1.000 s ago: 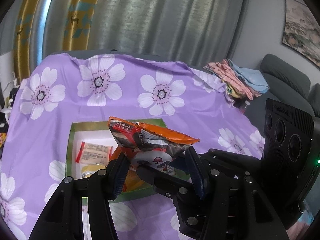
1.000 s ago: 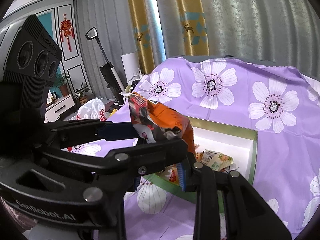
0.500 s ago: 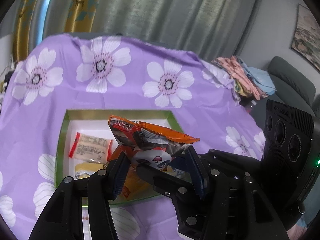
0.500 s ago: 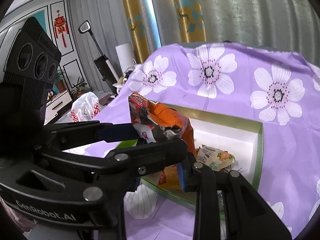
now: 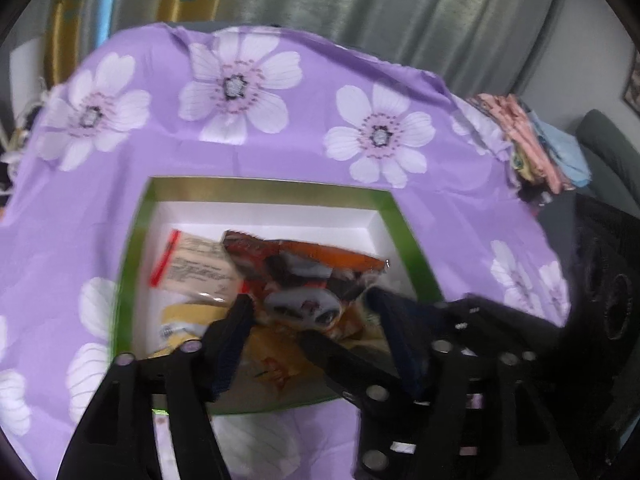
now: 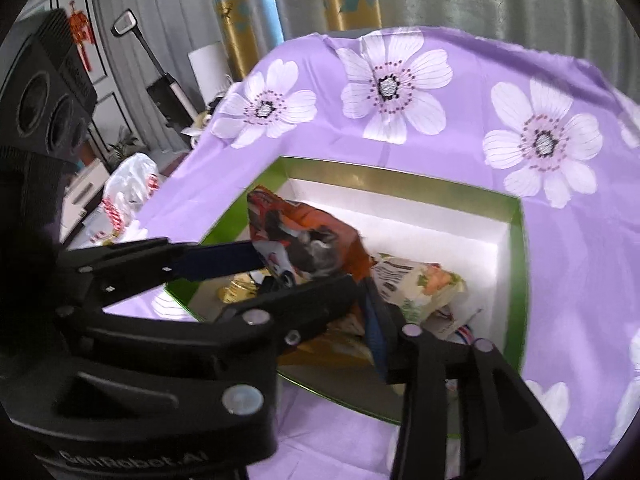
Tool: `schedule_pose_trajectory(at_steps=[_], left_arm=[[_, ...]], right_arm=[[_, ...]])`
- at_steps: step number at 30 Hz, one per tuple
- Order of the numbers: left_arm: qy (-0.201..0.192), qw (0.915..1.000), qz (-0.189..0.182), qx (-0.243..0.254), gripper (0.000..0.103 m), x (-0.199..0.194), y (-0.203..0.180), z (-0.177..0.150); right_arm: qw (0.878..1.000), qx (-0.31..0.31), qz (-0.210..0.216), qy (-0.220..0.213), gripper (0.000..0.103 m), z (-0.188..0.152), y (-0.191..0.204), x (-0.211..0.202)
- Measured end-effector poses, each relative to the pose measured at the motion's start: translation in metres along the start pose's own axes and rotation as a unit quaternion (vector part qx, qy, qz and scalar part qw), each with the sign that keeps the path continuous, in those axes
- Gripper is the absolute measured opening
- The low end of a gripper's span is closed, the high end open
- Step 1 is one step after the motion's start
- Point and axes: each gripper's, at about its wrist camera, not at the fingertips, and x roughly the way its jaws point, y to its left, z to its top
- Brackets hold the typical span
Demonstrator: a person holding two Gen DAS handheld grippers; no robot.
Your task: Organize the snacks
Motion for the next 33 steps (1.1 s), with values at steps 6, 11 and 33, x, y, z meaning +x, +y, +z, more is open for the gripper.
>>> schedule_pose_trajectory(at_steps=[6,11,33], left_arm=[[-0.016,0.9988,0.043,0.015,0.082,-0.04,-0.003,-0.002],[-0.033,0.9962,0.079,0.018,0.096,-0.079,-0.01,-0.003],[-0.077,0.984,0.158,0.029,0.097,-0.169,-0.036,-0.017]], right_arm=[[0.998,-0.018,-0.051,-0.015,0.078,-0.001,0.005,-0.035],[0.995,-0.017,-0.088,-0.036,0.096,-0.003,0.009,-0.076],[0.99,-0.033,-0.105,-0.084,0.103,-0.002,0.039,-0.179]])
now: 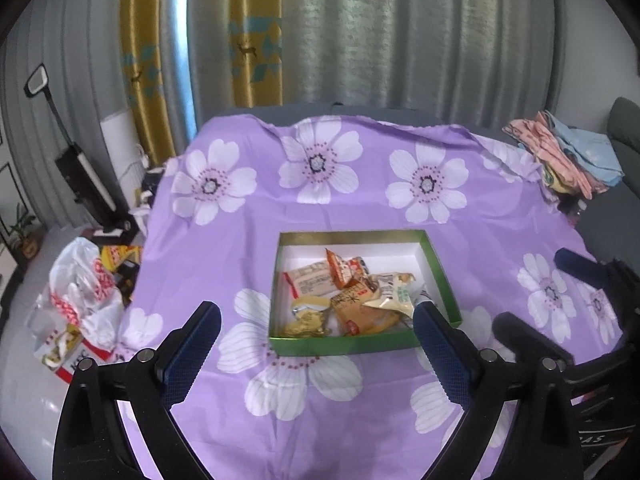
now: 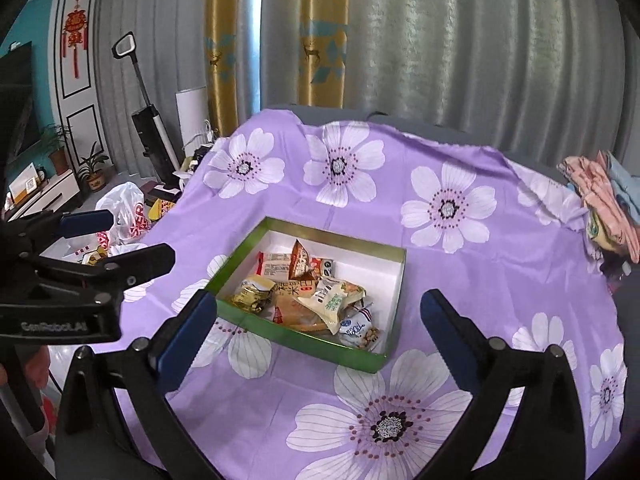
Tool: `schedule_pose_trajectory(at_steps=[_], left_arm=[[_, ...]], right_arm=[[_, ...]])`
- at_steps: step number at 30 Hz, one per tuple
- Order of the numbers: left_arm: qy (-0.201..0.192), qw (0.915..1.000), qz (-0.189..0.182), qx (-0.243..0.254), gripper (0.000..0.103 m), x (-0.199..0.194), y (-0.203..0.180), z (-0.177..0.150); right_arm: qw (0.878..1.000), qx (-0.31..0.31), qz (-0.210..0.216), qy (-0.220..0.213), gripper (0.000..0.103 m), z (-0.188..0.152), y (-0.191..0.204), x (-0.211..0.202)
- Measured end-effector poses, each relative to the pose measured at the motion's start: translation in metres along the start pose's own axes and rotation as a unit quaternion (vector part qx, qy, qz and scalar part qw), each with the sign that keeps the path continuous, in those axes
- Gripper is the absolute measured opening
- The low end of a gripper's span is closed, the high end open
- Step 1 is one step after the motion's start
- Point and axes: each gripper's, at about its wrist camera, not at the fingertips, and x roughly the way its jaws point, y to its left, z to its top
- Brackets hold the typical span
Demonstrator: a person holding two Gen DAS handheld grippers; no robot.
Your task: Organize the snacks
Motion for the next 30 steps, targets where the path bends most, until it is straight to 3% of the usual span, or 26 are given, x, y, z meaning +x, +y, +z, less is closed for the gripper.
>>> schedule_pose_trajectory(at_steps=[30], left_arm=[[0.0,0.9999,0.011,-0.009,0.097,0.007,0.001,0.007]], right_arm=[[1.0,-0.001,-0.005,-0.01,0.103,0.012,0.003,-0.004]])
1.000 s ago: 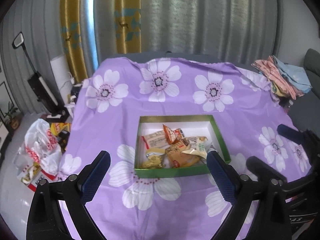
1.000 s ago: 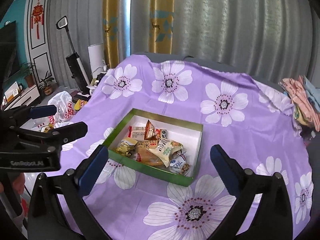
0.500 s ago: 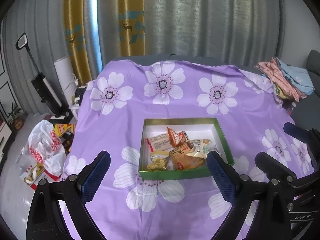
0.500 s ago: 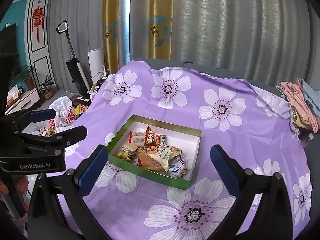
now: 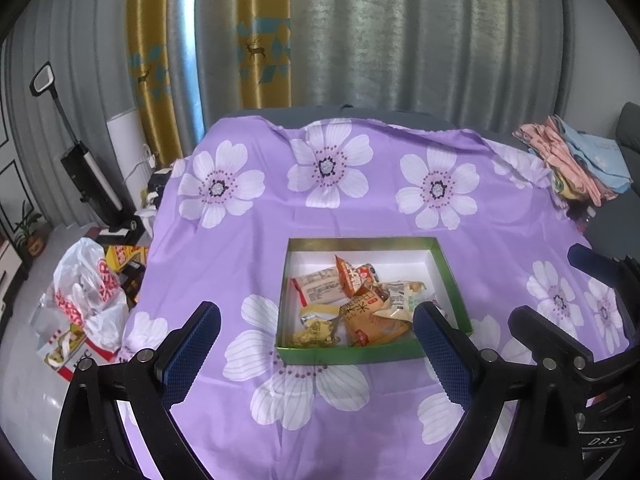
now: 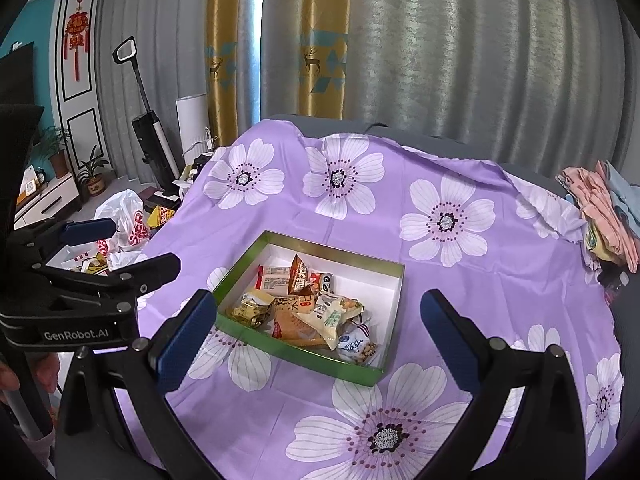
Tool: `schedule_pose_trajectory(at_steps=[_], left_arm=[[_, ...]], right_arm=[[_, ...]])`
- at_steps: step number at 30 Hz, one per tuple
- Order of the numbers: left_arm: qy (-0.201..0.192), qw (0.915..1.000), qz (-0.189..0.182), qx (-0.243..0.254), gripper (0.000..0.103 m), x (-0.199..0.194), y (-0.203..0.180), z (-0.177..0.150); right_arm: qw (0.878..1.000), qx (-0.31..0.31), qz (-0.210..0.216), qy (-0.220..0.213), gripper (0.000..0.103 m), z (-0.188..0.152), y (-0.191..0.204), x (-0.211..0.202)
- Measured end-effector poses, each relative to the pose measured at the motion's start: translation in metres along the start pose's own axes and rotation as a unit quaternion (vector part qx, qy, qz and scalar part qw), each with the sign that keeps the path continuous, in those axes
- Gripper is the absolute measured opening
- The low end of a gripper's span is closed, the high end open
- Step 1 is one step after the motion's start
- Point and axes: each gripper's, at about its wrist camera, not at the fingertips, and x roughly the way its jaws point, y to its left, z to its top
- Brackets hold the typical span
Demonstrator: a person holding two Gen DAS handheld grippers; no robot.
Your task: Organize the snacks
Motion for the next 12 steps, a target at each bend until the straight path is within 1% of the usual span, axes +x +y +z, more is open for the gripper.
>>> schedule_pose_trajectory(at_steps=[6,12], left_arm=[[-0.009,0.9999,0.008,-0.001,0.097,0.004,0.0021,0.001],[-0.012,0.9999,0.004,-0.007,0.097,0.0069,0.0034,0.0021]], right_arm=[[1.0,-0.002,0.002,0.002,0.103,0.0011,0.0,0.0037],[1.0,-0.002,0.004,0.003,0.103,0.0015,0.0012,0.0067]])
